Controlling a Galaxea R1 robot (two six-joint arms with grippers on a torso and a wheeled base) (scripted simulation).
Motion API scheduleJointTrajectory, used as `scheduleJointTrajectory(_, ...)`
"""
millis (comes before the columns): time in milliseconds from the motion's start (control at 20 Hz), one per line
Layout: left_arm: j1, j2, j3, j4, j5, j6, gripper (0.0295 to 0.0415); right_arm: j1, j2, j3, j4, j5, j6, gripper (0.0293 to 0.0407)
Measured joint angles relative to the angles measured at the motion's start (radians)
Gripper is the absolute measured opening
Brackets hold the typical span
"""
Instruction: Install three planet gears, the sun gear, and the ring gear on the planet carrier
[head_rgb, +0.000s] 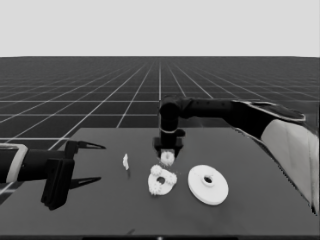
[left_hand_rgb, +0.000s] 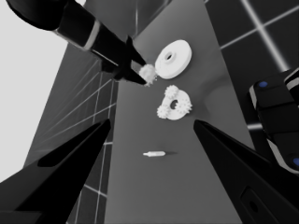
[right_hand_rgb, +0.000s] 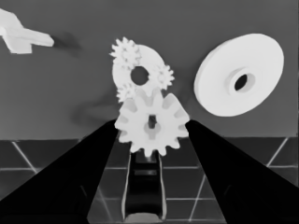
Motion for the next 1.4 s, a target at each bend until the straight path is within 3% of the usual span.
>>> scheduleJointTrajectory(250,0.0,0.0,0.0,0.0,0.0,0.0,0.0385,-0.003,0.098,-0.163,-0.003,-0.005,-0.073,0.0309)
scheduleJointTrajectory(350,0.0,0.0,0.0,0.0,0.0,0.0,0.0385,-0.219,0.103,-0.179,-0.223,0.034,-0.082,0.0309)
scheduleJointTrajectory(500,0.0,0.0,0.0,0.0,0.0,0.0,0.0385,-0.319,0.122,-0.251,-0.31,0.063,-0.127,0.0309)
scheduleJointTrajectory(1400,0.0,0.0,0.0,0.0,0.0,0.0,0.0385,-0.35,0.127,-0.274,-0.329,0.073,-0.019,0.0309)
